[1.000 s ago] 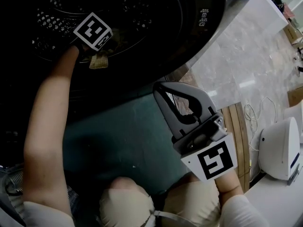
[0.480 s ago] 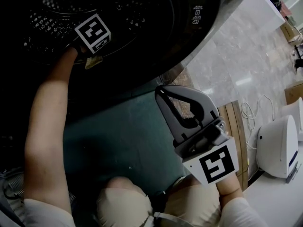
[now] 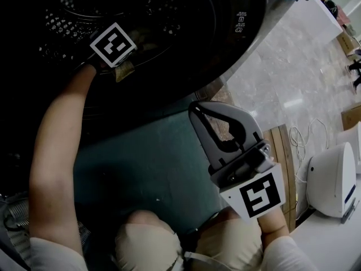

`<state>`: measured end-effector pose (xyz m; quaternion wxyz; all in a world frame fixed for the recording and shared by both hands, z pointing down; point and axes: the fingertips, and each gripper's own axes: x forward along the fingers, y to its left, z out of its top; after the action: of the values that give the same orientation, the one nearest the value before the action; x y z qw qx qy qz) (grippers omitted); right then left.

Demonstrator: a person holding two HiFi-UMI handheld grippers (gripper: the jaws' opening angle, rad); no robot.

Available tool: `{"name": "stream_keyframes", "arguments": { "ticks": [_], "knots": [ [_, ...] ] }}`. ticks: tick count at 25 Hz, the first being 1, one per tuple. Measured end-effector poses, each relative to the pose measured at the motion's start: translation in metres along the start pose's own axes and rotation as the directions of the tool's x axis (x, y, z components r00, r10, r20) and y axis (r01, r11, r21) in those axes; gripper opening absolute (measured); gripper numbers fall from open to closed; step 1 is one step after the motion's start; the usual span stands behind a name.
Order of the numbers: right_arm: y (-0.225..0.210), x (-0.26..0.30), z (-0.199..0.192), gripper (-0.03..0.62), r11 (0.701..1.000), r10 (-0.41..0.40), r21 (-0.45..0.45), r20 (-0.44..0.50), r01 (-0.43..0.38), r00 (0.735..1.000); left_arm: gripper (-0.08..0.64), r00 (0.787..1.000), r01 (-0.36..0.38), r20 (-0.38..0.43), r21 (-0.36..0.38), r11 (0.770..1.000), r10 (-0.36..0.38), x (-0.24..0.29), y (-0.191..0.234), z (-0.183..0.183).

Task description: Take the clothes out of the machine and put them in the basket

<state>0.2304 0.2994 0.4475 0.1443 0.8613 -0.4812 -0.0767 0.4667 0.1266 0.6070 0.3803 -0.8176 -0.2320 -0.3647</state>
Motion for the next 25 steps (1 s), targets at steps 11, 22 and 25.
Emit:
{"name": "stream_keyframes", "arguments": {
  "ticks": [11,22,25],
  "knots": [
    [0.024,0.024,0.014,0.014,0.998,0.068,0.008,0.062,-0.069,0.996,0.138,0.954,-0.047,0.267,-0.322,0.946,0.138,-0.087,0.007,0.029],
    [0.044,0.047,0.028,0.014,0.991,0.136,-0.018,0.101,-0.135,0.986,0.137,0.823,0.014,0.496,-0.506,0.863,0.277,-0.182,-0.02,0.023],
    [0.046,0.051,0.032,0.014,0.989,0.149,-0.022,0.116,-0.147,0.982,0.137,0.787,0.057,0.539,-0.55,0.833,0.302,-0.203,-0.027,0.016]
  ]
}}
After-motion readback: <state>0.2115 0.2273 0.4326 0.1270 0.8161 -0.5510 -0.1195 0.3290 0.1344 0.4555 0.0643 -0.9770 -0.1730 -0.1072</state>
